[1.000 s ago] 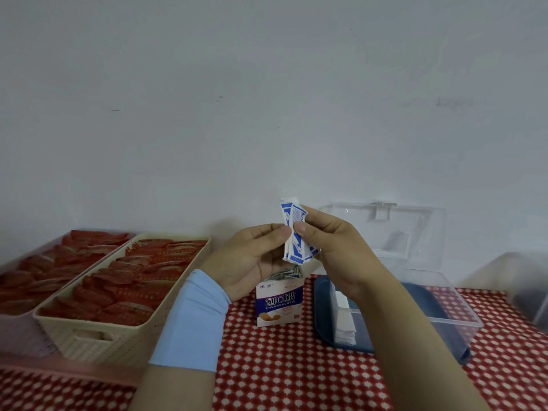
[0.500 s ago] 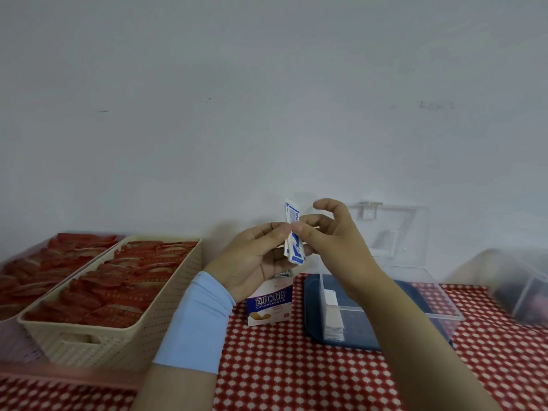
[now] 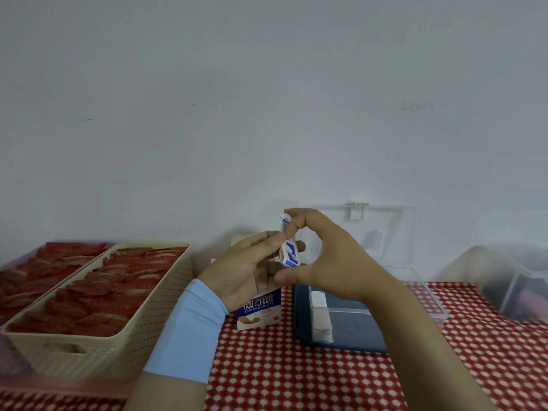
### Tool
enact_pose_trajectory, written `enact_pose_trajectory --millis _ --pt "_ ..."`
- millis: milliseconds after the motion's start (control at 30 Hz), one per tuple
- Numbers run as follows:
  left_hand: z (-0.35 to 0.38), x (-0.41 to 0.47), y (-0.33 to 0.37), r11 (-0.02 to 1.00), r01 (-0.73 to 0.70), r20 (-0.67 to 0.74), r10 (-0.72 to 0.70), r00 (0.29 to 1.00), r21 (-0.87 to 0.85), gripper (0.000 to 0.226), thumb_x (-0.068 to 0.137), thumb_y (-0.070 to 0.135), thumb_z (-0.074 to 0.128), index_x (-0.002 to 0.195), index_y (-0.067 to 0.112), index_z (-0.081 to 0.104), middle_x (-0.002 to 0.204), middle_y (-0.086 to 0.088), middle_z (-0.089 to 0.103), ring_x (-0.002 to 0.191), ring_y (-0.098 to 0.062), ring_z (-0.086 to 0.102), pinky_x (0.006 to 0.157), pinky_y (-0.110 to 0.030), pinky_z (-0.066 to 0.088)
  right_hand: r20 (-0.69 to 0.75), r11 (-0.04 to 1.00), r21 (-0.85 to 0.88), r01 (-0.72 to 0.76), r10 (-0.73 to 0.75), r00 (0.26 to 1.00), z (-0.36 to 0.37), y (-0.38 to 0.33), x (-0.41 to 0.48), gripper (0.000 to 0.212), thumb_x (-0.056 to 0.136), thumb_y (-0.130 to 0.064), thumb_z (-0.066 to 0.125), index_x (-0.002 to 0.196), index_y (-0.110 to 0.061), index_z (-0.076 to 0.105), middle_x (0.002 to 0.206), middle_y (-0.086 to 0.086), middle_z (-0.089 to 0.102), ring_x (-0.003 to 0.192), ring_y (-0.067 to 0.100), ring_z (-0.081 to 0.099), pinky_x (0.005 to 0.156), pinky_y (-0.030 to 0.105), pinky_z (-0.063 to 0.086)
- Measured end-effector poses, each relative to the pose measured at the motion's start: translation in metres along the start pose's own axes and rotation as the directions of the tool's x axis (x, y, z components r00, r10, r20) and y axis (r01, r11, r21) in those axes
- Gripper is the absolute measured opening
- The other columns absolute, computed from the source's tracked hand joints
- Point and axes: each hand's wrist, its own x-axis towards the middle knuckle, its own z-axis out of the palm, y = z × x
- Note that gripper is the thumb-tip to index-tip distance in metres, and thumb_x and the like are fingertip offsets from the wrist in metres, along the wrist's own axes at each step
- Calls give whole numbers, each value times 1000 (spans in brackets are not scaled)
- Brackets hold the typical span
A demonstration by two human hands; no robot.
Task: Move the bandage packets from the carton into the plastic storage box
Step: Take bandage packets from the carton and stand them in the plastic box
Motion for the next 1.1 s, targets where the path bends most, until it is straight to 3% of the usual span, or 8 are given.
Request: enact_pose_trajectory --millis 100,300,433,533,600,767,967,1100 --pt "-1 0 0 1000 13 24 -13 1000 10 39 93 25 57 122 -2 59 104 -15 72 68 -19 69 57 -28 57 16 1000 11 1 -1 1000 -3 3 0 47 60 -22 94 94 -27 61 125 -18 57 113 -6 54 83 -2 36" --pt "3 -2 1 999 16 64 -13 998 -39 42 87 21 59 122 -2 58 113 -17 71 85 -25 73 64 -31 60 18 999 43 -11 11 1000 -3 4 1 45 64 -23 93 93 -25 58 114 -13 64 101 -2 62 77 1 43" --pt "5 -3 2 997 14 89 -7 996 -77 44 88 20 59 125 -3 55 119 -15 70 100 -30 72 71 -36 62 87 987 160 -11 -3 996 -2 2 -1 45 66 -11 91 96 -14 57 109 -9 64 89 3 65 74 20 56" --pt "3 -5 3 1000 15 96 -13 995 -26 40 91 18 58 124 -3 54 123 -15 67 99 -31 70 72 -39 62 124 982 184 -31 8 992 -4 5 1 27 80 -22 81 96 -16 60 109 -10 66 94 4 65 82 27 53" --pt "2 -8 4 999 42 130 -44 990 16 40 90 19 57 124 -2 53 113 -16 69 96 -31 72 64 -35 62 67 946 322 -43 22 997 -4 9 4 12 92 -19 67 99 -11 61 104 4 69 92 12 65 86 33 54" --pt "2 -13 7 996 34 169 -48 984 81 41 85 23 56 122 6 55 114 -12 72 90 -29 74 58 -29 61 -68 933 359 -43 72 995 -3 9 6 32 99 0 54 125 -15 65 83 4 65 73 8 62 73 18 52" --pt "0 -13 7 989 55 148 -75 986 136 39 85 23 55 122 8 56 108 -10 74 89 -26 74 58 -28 59 -61 947 307 -93 118 991 -4 3 5 26 102 -14 52 108 -22 76 98 3 76 98 21 66 84 17 53" --pt "0 -12 6 985 51 147 -76 986 167 35 89 23 53 121 9 56 107 -9 74 86 -24 74 58 -29 60 -26 938 324 -125 141 990 -8 2 3 24 101 -16 53 107 -17 77 97 8 76 97 27 66 89 23 53"
